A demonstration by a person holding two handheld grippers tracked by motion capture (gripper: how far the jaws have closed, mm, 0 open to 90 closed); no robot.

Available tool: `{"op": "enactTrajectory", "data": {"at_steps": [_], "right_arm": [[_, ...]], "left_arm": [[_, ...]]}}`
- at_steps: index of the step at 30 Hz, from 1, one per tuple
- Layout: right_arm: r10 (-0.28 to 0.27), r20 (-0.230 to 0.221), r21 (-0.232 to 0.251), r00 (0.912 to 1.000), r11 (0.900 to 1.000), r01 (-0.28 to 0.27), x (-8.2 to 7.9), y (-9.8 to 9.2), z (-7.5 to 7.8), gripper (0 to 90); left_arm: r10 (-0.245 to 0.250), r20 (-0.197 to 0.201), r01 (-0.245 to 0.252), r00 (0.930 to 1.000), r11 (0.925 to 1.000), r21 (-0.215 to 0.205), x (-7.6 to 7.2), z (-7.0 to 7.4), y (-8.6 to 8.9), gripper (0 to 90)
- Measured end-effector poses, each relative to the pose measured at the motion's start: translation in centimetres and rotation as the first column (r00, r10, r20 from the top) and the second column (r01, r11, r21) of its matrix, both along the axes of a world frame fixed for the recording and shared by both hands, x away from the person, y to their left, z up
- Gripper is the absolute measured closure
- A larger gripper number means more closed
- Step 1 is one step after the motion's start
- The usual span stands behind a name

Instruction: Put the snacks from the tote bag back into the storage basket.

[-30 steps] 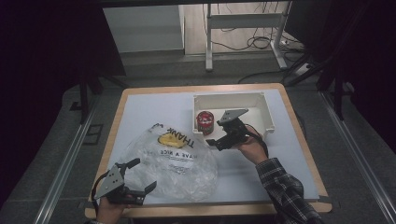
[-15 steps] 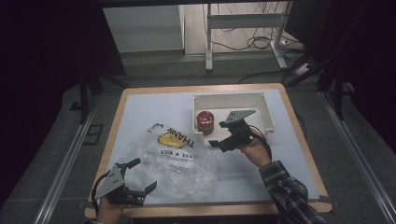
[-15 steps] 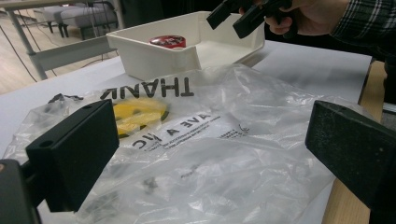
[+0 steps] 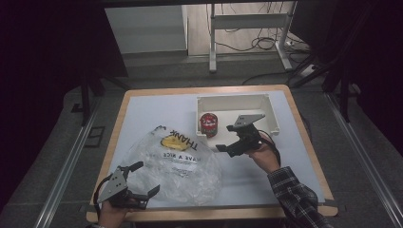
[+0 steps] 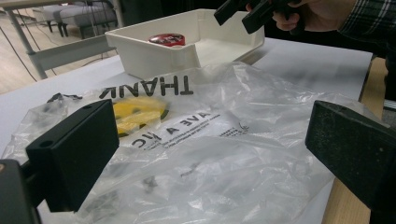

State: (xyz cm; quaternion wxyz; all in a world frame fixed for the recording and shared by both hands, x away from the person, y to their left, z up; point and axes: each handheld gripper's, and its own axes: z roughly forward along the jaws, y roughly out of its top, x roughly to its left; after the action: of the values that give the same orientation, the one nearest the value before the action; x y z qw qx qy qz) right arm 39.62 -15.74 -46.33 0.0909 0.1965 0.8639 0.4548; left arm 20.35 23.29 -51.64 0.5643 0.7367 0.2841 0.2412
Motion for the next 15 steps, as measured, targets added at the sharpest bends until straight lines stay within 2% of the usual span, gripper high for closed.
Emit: {"op": "enactTrajectory", "data": {"at_steps": [5, 15], "right_arm": [[0.000, 0.014, 0.016, 0.9999, 1.000, 0.000, -0.5, -0.4, 0.2, 8.5], [-0.016, 0.008, 0.010, 0.9998, 1.000, 0.016, -0.9, -1.3, 0.1, 7.7]], "left_arm": [[-0.001, -0.001, 0.001, 1.0000, 1.0000, 0.002, 0.0, 0.0, -0.1, 2.8], [-0.010, 0.002, 0.010, 0.9999, 0.9996, 0.028, 0.0, -0.1, -0.3, 2.8]]}}
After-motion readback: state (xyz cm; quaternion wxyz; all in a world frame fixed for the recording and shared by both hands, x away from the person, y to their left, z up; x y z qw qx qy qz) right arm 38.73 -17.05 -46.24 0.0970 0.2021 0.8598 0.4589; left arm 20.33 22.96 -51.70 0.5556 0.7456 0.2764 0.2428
